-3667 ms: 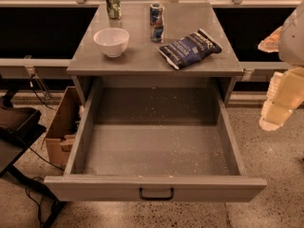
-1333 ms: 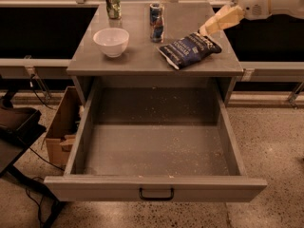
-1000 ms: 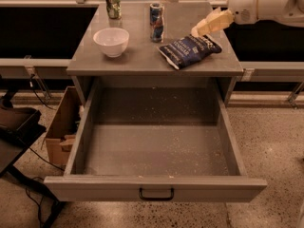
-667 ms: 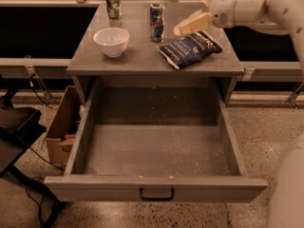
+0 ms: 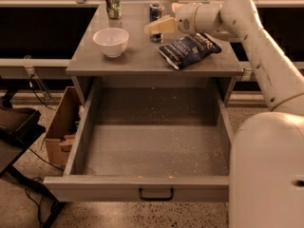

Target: Place redbull can into top drawer

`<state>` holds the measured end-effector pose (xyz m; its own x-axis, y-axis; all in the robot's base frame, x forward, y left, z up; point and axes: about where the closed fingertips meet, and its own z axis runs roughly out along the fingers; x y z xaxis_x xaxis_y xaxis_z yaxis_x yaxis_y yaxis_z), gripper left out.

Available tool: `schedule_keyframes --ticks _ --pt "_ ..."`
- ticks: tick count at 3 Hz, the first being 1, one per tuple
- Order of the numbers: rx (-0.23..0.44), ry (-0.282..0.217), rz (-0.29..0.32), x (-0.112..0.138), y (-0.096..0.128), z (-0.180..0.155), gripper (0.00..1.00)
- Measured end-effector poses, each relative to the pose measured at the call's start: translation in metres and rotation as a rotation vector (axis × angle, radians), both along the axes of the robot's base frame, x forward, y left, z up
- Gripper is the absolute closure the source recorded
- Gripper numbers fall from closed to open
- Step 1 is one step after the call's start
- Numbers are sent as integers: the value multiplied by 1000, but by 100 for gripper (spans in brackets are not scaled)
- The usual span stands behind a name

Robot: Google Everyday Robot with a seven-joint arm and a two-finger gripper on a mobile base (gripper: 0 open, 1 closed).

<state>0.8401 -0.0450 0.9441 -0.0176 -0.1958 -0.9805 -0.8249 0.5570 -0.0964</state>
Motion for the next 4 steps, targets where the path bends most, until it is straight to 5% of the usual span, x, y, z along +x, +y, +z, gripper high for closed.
schedule_keyframes --ticks 2,4 --pt "-49 -15 -207 63 -10 -35 0" --pt "37 -72 -194 78 16 -24 3"
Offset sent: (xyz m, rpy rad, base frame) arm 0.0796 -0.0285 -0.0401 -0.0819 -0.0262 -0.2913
